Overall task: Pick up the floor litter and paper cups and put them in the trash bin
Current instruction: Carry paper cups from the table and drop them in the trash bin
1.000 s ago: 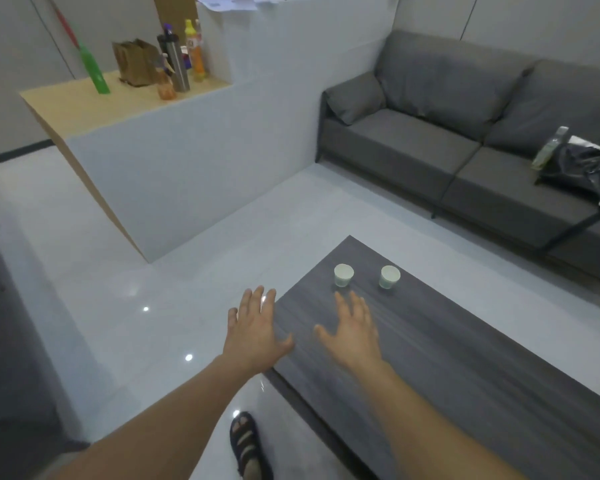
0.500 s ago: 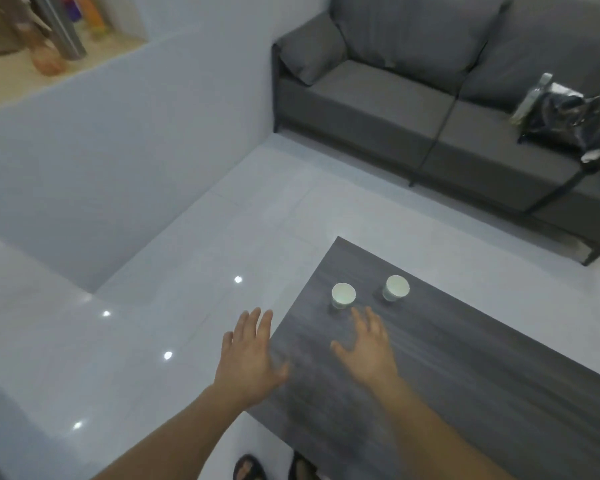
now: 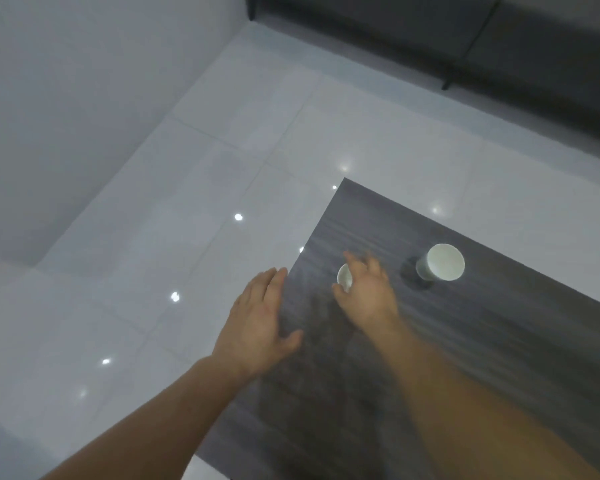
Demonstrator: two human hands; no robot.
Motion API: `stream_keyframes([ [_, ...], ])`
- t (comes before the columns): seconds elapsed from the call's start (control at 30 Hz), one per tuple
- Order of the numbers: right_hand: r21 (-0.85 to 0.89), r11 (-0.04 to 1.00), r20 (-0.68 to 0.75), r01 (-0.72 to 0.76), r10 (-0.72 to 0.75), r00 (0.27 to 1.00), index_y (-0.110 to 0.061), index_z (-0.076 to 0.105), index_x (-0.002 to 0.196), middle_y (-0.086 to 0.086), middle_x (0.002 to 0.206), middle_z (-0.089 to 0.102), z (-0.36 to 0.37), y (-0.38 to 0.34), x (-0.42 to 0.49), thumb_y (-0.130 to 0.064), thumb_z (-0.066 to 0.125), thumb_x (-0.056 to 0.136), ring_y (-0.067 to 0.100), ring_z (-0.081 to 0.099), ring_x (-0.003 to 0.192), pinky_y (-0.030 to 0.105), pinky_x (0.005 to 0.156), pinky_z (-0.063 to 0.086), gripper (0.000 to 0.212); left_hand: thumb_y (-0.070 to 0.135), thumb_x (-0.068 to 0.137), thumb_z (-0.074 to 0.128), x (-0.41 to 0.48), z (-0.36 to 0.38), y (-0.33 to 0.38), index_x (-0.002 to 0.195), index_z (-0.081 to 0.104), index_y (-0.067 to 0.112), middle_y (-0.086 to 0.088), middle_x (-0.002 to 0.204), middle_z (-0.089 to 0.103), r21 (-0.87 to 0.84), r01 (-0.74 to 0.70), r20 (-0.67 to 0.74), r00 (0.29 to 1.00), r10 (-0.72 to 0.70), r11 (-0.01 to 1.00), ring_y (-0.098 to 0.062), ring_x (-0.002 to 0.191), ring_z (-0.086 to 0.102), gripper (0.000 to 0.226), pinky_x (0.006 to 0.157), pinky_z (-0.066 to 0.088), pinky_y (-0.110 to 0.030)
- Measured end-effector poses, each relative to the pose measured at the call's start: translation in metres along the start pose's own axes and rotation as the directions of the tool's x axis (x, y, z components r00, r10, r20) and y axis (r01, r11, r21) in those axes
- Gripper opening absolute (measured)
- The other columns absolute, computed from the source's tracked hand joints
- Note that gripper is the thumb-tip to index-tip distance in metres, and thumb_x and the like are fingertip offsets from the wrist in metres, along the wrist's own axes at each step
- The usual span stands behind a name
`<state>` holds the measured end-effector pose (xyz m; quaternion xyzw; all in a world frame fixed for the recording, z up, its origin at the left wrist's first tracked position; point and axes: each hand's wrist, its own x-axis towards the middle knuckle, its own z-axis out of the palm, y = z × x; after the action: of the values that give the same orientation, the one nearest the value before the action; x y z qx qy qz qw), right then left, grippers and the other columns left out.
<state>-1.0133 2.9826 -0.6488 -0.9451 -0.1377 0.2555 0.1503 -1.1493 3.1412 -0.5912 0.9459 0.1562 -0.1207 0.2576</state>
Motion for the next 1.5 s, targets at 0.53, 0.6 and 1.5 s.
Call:
stream_keyframes([
  [0.53, 0.244, 0.959, -0.383, 0.145, -0.042, 0.923, -0.023, 0.041, 0.145, 0.005, 0.144, 0.045, -0.062, 0.067, -0.007, -0.055, 0.059, 0.085, 0.025, 0.038, 0.134, 0.048, 0.108, 0.037, 0.07, 0.038, 0.071, 0.074, 0.063, 0.039, 0.063, 0.128, 0.042, 0.036, 0.014, 0.12, 0.056, -0.273, -0.033, 0.075, 0.996, 0.055, 0.962, -0.009, 0.11, 0.055, 0.065, 0.089, 0.049, -0.03],
  [0.6, 0.022, 0.999, -0.363, -0.028, 0.034, 0.931, -0.026, 0.03, 0.15, 0.01, 0.155, 0.025, -0.072, 0.089, 0.015, -0.047, 0.065, 0.084, 0.032, 0.016, 0.145, 0.055, 0.112, 0.026, 0.078, 0.035, 0.071, 0.075, 0.061, 0.04, 0.066, 0.137, 0.032, 0.034, 0.009, 0.131, 0.051, -0.247, -0.008, 0.09, 0.995, 0.031, 0.969, -0.013, 0.117, 0.053, 0.079, 0.095, 0.047, -0.031],
  [1.5, 0.347, 0.935, -0.423, -0.069, 0.222, 0.878, -0.034, 0.038, 0.145, -0.003, 0.143, 0.034, -0.132, -0.03, -0.375, -0.025, 0.065, 0.083, 0.021, 0.039, 0.127, 0.034, 0.097, 0.041, 0.068, 0.032, 0.075, 0.072, -0.203, -0.116, 0.121, 0.144, 0.027, 0.031, 0.0, 0.133, 0.038, -0.036, -0.358, -0.138, 0.927, 0.35, 0.933, -0.023, 0.109, 0.052, 0.083, 0.086, 0.049, -0.033],
])
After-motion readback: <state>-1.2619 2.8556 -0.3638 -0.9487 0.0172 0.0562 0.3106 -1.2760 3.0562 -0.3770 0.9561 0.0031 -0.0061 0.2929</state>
